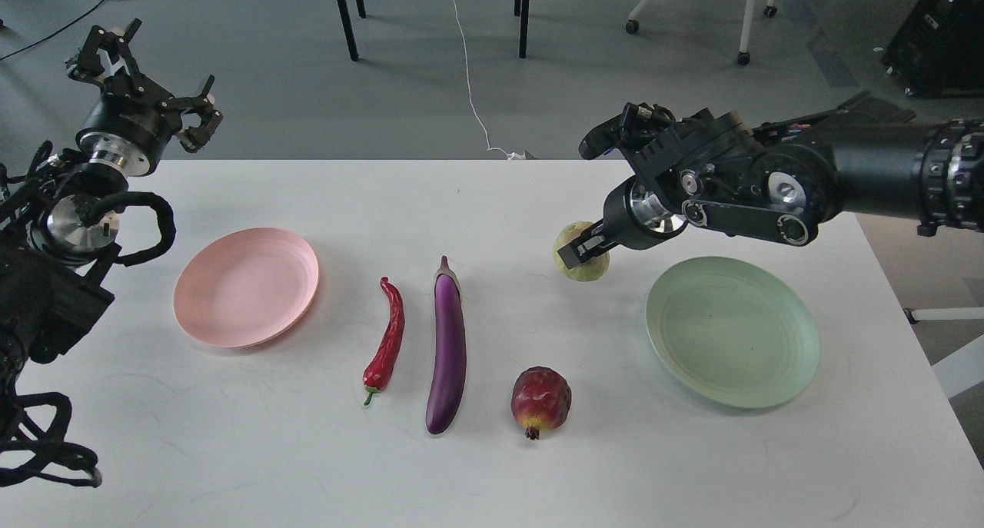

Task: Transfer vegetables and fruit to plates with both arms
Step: 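Carry the pale fruit onto the green plate and release it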

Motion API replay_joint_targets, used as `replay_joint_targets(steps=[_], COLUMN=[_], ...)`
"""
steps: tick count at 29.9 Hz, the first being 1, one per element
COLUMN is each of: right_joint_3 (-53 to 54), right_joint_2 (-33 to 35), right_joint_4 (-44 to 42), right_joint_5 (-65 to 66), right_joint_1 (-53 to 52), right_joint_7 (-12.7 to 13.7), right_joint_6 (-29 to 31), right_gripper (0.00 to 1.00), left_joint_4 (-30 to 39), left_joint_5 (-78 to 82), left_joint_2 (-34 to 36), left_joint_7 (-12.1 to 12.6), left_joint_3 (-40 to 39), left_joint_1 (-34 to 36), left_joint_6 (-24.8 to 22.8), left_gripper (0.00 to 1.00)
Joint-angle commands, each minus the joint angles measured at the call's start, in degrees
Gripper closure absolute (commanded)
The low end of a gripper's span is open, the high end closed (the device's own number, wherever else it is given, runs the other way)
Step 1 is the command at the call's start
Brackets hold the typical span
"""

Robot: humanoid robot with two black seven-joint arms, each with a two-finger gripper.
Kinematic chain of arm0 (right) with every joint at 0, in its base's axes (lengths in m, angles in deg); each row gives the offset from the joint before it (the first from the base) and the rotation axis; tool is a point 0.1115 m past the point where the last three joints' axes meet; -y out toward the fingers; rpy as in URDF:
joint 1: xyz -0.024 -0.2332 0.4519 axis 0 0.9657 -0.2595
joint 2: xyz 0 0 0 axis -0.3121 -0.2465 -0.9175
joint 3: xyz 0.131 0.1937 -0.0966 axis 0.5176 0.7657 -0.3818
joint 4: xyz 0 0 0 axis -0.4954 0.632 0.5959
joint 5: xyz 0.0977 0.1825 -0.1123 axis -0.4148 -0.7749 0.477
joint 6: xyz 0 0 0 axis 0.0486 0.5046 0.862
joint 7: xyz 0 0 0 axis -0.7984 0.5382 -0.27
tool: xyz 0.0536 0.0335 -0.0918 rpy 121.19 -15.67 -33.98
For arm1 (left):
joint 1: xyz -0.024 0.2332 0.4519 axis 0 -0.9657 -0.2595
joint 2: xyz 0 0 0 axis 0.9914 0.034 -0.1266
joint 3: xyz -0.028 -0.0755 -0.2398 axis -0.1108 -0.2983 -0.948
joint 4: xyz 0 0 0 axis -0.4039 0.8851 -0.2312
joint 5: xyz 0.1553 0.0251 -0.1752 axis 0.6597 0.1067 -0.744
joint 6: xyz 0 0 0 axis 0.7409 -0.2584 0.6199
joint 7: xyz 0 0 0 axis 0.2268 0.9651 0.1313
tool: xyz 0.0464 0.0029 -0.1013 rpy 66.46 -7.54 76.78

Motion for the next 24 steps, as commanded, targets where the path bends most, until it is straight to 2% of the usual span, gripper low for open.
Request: replay_joint_targets(steps=[1, 7, 15, 22, 24], right_joint_3=[-0.39, -0.22, -0.13, -0.74, -0.57], right_joint_2=[7.96, 17.55, 22.74, 24.76, 25.21], right_joint_4=[4.29, 6.06, 8.25, 8.43, 8.43], right_joint_5=[5.47, 14.98, 15.51, 19.45, 20.17], right_joint_1=[-1.06, 2.98, 8.08, 10.19, 10.37], right_joint_7=[0.04, -0.05, -0.05, 0.13, 0.13], right_joint_6=[-0.05, -0.58, -0.93, -1.54, -1.72], right_gripper=[0.52, 0.52, 0.51, 0.42, 0.36], left_joint_4=[0.00, 0.00, 0.00, 0.00, 0.00], left_joint_5=[0.08, -0.01, 0.08, 0.08, 0.08], left_joint_2=[0.06, 0.06, 0.33, 0.33, 0.41], left_joint_7=[0.08, 0.08, 0.08, 0.08, 0.08], left_joint_3=[0.04, 0.04, 0.13, 0.13, 0.22], left_joint_1=[-0.08, -0.43, -0.78, -0.78, -0.87], left_joint_6=[0.00, 0.00, 0.00, 0.00, 0.00], left_gripper=[0.01, 0.01, 0.01, 0.01, 0.01])
